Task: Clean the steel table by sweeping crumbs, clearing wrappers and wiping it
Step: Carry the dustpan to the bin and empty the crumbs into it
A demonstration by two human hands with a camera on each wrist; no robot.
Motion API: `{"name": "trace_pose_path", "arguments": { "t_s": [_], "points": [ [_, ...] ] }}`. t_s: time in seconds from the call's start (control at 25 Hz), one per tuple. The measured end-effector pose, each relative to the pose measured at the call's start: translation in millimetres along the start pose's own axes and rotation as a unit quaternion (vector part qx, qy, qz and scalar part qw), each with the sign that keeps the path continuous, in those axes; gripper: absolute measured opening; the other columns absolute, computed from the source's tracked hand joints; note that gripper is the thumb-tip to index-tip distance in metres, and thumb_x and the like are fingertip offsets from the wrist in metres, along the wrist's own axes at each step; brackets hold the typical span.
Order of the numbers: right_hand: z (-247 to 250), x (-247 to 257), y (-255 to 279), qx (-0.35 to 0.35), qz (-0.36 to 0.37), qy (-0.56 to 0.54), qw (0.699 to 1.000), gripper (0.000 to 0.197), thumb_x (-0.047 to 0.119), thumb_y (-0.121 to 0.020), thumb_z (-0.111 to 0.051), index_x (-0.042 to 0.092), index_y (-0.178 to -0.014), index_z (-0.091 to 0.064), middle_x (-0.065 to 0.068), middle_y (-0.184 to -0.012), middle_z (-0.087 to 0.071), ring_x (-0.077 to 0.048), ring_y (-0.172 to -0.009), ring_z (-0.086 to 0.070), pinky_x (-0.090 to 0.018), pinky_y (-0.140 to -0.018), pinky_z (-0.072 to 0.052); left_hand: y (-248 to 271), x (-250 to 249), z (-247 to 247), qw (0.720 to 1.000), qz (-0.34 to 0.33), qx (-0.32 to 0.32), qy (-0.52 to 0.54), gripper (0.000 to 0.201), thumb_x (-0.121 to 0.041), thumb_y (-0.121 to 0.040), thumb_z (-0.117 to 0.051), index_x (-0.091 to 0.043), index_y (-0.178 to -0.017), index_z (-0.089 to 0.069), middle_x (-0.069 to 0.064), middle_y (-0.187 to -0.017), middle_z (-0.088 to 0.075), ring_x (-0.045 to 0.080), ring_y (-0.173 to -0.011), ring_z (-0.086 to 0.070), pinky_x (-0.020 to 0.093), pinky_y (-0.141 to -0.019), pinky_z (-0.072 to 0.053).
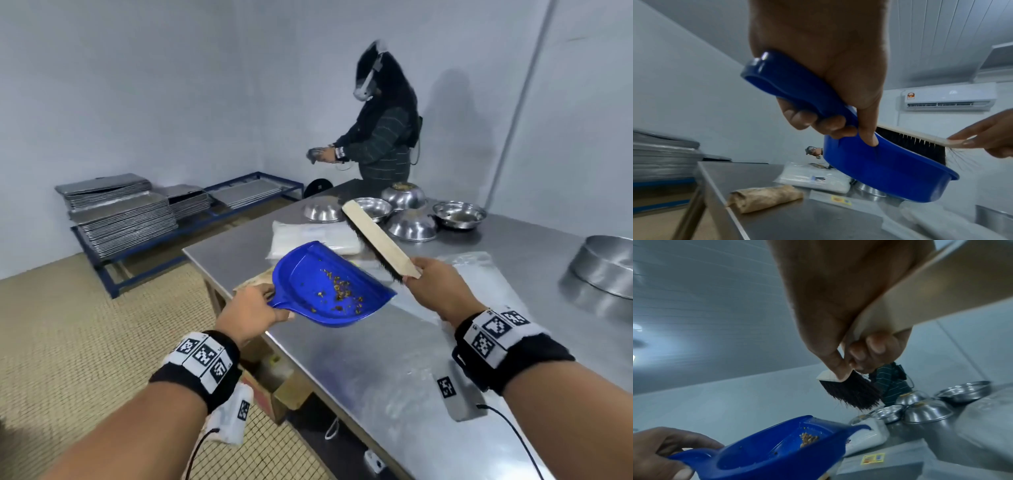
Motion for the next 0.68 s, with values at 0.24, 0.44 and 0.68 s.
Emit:
{"name": "trace_pose_path", "arguments": {
  "t_s": [0.24,0.44,0.68],
  "points": [
    [60,-99,-9,-0.075,-0.087,-0.049,0.992,0.041,0.025,-0.092,-0.053,0.027,-0.133,-0.055,-0.005,-0.098,-0.068,-0.023,-0.075,-0.054,-0.023,-0.045,-0.04,-60,-74,-77,0.994,-0.018,0.031,0.099,0.058,-0.033,-0.07,-0.085,-0.018,-0.121,-0.063,0.011,-0.096,-0.073,0.001,-0.041,-0.05,0.025,-0.044,-0.041],
    [113,-183,22,-0.143,-0.186,-0.052,0.971,0.041,0.028,-0.092,-0.054,0.028,-0.133,-0.054,-0.004,-0.094,-0.064,-0.027,-0.077,-0.058,-0.031,-0.063,-0.048,-84,-151,-147,0.988,-0.059,0.072,0.122,0.064,-0.032,-0.072,-0.084,-0.019,-0.129,-0.059,0.024,-0.099,-0.068,0.041,-0.078,-0.064,0.025,-0.047,-0.035],
    [159,-252,75,-0.217,-0.289,-0.049,0.931,0.041,0.03,-0.092,-0.056,0.023,-0.133,-0.054,-0.012,-0.109,-0.068,-0.033,-0.088,-0.064,-0.036,-0.065,-0.054,-100,-240,-237,0.971,-0.128,0.156,0.13,0.07,-0.035,-0.072,-0.083,-0.018,-0.134,-0.054,0.012,-0.094,-0.072,0.021,-0.06,-0.062,0.03,-0.053,-0.047]
  ]
}}
Point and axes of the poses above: each hand's wrist, its own y-axis away from the middle knuckle, its own z-axis out of the back of the hand, x = y × z, the point moved 9 cm from there along -y, towards the middle knuckle
